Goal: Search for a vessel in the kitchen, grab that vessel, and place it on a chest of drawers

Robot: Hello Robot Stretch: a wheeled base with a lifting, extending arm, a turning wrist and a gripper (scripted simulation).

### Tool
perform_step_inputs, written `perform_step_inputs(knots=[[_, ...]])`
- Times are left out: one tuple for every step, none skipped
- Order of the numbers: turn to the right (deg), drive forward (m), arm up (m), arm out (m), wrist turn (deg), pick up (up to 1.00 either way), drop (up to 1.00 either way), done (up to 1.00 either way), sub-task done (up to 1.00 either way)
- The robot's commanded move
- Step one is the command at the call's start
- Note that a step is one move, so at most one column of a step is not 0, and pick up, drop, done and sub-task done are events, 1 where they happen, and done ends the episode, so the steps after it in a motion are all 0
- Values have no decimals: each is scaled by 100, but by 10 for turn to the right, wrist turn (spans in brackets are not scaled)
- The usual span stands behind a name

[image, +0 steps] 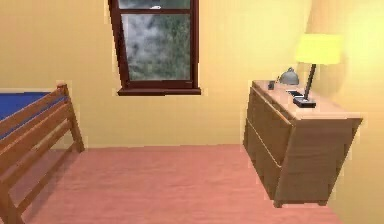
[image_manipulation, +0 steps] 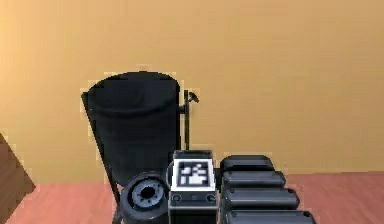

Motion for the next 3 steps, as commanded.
perform_step_inputs(knots=[[0,100,0,0,0,0,0,0,0],[30,0,0,0,0,0,0,0,0],[0,35,0,0,0,0,0,0,0]])
